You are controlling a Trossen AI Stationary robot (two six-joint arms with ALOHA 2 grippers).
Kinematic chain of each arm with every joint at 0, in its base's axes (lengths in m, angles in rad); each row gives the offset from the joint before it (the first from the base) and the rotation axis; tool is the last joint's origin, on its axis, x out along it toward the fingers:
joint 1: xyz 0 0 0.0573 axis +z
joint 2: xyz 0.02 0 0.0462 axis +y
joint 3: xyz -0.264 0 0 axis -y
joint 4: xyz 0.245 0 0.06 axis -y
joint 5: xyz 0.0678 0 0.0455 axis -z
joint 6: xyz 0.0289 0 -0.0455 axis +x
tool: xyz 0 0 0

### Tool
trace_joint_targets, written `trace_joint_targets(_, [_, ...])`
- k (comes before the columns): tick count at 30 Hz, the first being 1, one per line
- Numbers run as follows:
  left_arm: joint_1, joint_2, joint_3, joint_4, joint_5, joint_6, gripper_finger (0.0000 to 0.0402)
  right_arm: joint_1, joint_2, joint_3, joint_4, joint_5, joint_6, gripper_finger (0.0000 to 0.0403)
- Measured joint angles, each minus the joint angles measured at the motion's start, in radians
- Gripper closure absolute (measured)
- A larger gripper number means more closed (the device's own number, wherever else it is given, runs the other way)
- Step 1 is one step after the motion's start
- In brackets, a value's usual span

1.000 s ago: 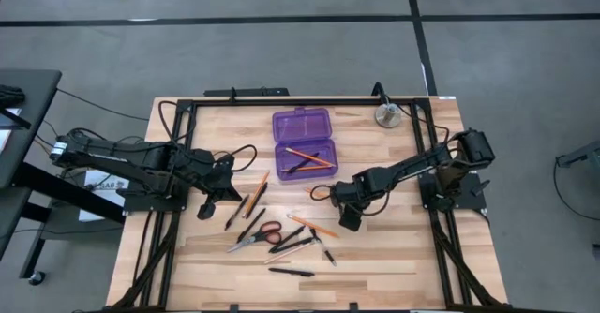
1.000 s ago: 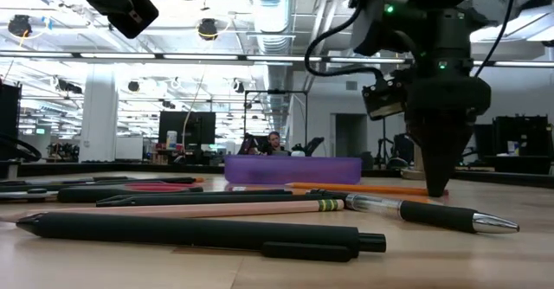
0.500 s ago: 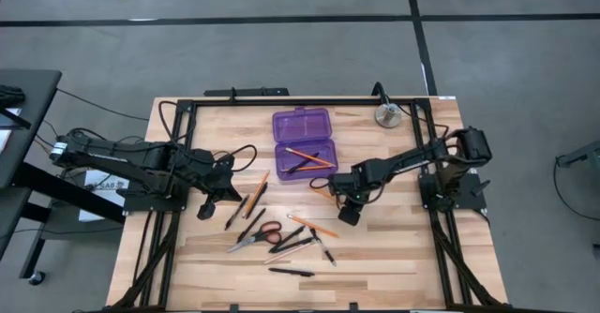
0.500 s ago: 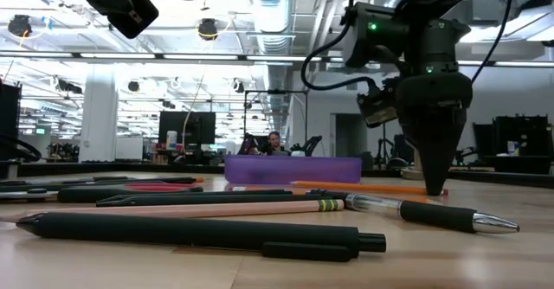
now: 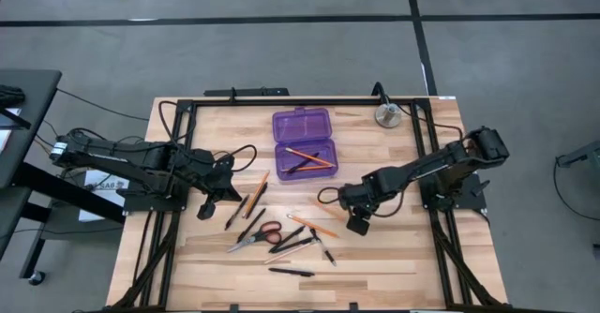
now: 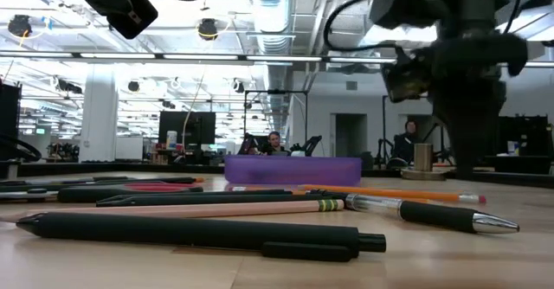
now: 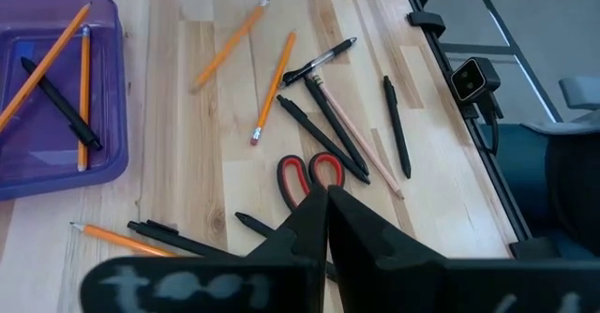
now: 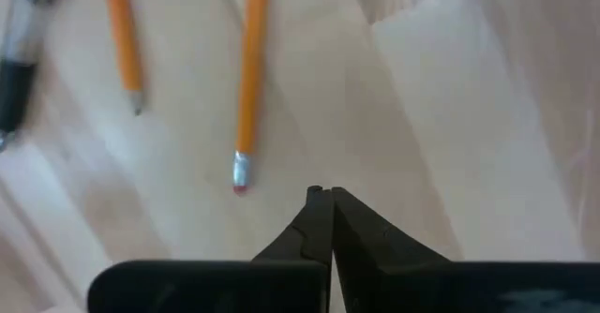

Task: Pick & place school supplies into a supply box
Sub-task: Put the yellow pencil into the purple supply box

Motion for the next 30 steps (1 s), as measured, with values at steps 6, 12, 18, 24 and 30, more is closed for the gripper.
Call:
trace_joint_targets(6, [0.000,0.000,0.000,0.002,0.000,0.000,0.0401,0.040,-0.001,0.002,0.039,-0.001,0.113,0.0402])
trace_joint_targets(12, [0.000,0.000,0.000,0.002,0.000,0.000,0.0401,0.080,0.000,0.005,0.261,-0.005,0.171,0.0371])
trace_joint_targets(18, [0.000,0.000,0.000,0.000,0.000,0.000,0.0401,0.131,0.008,0.005,0.323,0.011,0.259,0.0302])
trace_joint_targets(24, [0.000,0.000,0.000,0.001,0.001,0.000,0.0401,0.184,0.060,0.008,0.337,0.028,0.294,0.0239])
trace_joint_targets(30, [0.000,0.000,0.001,0.010,0.000,0.000,0.0401,0.189,0.152,0.055,0.262,0.049,0.263,0.0207])
